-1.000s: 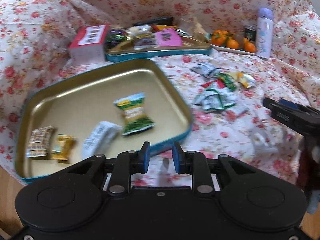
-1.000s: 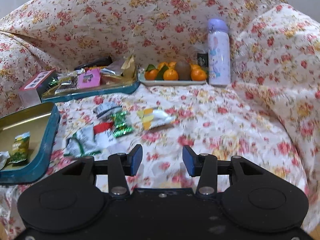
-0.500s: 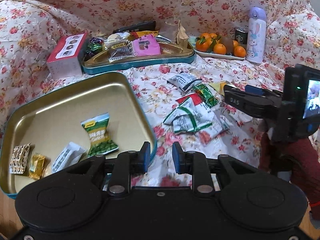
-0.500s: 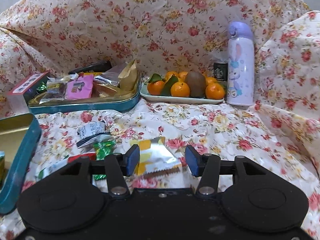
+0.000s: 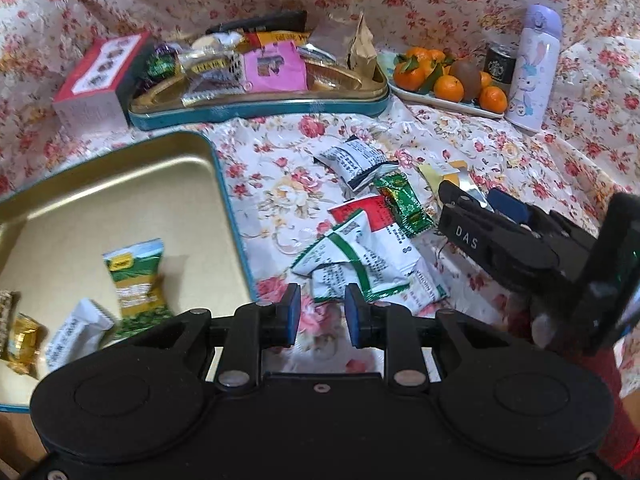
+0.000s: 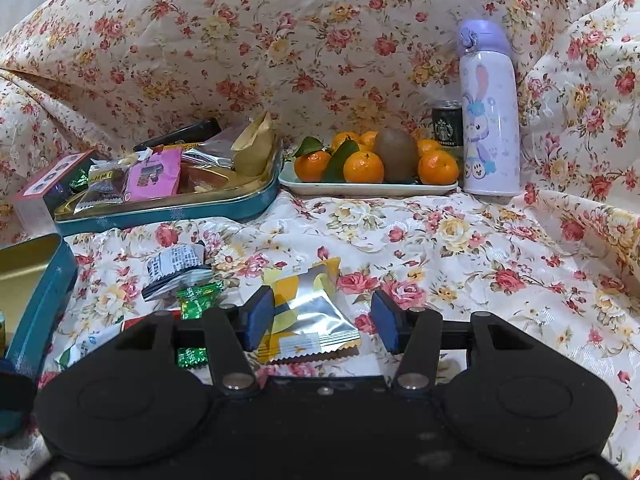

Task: Organize snacks
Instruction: 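Grasp the green-white packet with the left tool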

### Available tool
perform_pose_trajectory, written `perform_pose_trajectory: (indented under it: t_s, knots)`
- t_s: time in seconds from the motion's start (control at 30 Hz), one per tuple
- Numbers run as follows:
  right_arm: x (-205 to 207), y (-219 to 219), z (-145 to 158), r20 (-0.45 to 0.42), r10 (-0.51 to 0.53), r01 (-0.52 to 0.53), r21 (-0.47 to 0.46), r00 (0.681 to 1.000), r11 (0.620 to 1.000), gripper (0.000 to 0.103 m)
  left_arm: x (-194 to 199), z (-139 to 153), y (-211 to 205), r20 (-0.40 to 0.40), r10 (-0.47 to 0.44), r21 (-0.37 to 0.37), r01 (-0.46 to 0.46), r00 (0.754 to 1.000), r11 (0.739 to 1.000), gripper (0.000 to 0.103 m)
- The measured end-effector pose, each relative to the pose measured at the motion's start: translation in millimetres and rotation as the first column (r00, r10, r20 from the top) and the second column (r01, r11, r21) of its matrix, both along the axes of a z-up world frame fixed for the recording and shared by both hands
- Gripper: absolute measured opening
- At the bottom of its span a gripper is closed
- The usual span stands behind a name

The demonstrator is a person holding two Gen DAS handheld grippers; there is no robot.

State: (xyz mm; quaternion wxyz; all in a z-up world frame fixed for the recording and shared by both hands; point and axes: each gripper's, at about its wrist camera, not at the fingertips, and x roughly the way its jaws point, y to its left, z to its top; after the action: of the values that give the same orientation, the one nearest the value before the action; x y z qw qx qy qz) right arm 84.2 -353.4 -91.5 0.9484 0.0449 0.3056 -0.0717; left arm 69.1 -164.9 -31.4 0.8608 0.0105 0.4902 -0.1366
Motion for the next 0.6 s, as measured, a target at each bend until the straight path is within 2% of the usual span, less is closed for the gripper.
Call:
perform_pose_trajectory:
  t_s: [0.2,0.4,0.6]
  knots:
    - [1.0,-1.5,-0.8,-0.001,-0.006,0.006,0.019,1.0,1.0,0.054,14.2,-11.9,-9.9,-0.043,0.022,-0.005,-0.022,0.999,1.0,0.034]
    - [0.9,-1.7,-1.4,-0.001,-0.011,0.011,0.032,1.0,0.999,0.054,18.8,-14.5,-19.4,-0.036,0.0,0.007,0.0,0.999,1.0,0.035]
    - [0.7,-1.4,-1.6,0.0,-0.017,0.017,0.041,1.0,0.999,0.054,28.2,-14.8,-21.5,-0.049,-0.002,-0.013,0.001,0.999,1.0,0.035]
